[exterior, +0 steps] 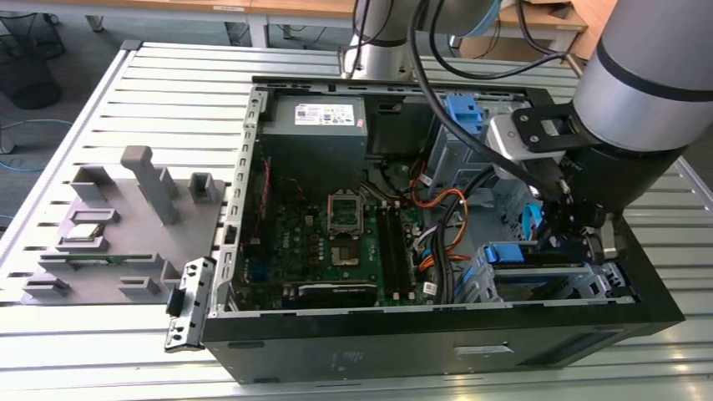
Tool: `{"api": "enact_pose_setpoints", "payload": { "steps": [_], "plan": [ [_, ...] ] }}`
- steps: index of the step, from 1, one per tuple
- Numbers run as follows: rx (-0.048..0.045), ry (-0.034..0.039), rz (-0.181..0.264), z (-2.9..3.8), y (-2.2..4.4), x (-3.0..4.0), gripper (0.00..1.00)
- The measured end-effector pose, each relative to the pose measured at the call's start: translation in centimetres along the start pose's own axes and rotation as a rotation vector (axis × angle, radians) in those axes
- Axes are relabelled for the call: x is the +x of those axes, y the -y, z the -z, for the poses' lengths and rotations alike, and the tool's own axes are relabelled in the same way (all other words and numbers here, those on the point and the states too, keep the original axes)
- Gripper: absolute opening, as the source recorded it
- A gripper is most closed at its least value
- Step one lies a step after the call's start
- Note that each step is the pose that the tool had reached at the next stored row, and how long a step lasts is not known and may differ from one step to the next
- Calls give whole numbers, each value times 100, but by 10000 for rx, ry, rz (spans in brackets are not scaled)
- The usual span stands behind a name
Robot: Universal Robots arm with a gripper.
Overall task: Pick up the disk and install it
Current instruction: 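Insert the first disk wire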
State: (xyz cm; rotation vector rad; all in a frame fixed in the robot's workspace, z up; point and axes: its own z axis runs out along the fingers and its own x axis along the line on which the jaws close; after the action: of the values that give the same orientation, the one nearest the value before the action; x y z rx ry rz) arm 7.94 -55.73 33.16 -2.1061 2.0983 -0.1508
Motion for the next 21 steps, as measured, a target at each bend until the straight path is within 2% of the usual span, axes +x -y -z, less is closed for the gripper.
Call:
{"api": "enact_pose_setpoints", "payload": {
  "steps": [7,13,21],
  "plan": [
    [28,4,1,0,-14,0,16],
    [28,1,1,47,-5,-2,16],
    [76,4,34,32,-10,14,16]
  ]
}}
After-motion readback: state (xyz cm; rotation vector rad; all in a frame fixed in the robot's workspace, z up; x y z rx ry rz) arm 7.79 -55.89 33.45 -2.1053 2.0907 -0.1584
